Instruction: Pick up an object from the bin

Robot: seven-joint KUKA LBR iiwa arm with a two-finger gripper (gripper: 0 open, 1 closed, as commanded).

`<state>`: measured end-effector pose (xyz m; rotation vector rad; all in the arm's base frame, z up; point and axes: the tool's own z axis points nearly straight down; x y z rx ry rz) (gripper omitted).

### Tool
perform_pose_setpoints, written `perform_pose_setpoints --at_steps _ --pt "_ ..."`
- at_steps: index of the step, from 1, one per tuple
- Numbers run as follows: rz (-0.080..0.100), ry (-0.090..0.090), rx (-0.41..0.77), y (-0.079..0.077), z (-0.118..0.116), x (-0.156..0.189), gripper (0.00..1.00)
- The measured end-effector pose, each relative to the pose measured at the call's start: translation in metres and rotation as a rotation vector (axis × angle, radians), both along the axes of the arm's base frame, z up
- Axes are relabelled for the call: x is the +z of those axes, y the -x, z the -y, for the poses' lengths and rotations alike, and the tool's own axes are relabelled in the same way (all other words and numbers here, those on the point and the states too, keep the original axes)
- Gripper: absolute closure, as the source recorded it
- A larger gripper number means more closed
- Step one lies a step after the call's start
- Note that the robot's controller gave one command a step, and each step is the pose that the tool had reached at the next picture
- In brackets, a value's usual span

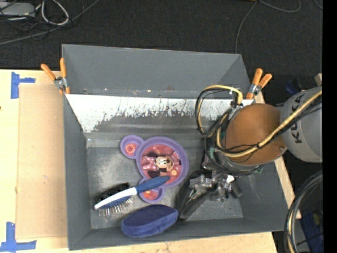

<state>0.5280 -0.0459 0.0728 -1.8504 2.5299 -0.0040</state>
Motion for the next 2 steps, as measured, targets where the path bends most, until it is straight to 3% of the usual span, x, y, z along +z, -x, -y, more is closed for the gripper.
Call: perform_pose_setpoints --at_steps 2 --pt "-0.004 -0.002 -0.005 0.001 -0.001 0.032 1.0"
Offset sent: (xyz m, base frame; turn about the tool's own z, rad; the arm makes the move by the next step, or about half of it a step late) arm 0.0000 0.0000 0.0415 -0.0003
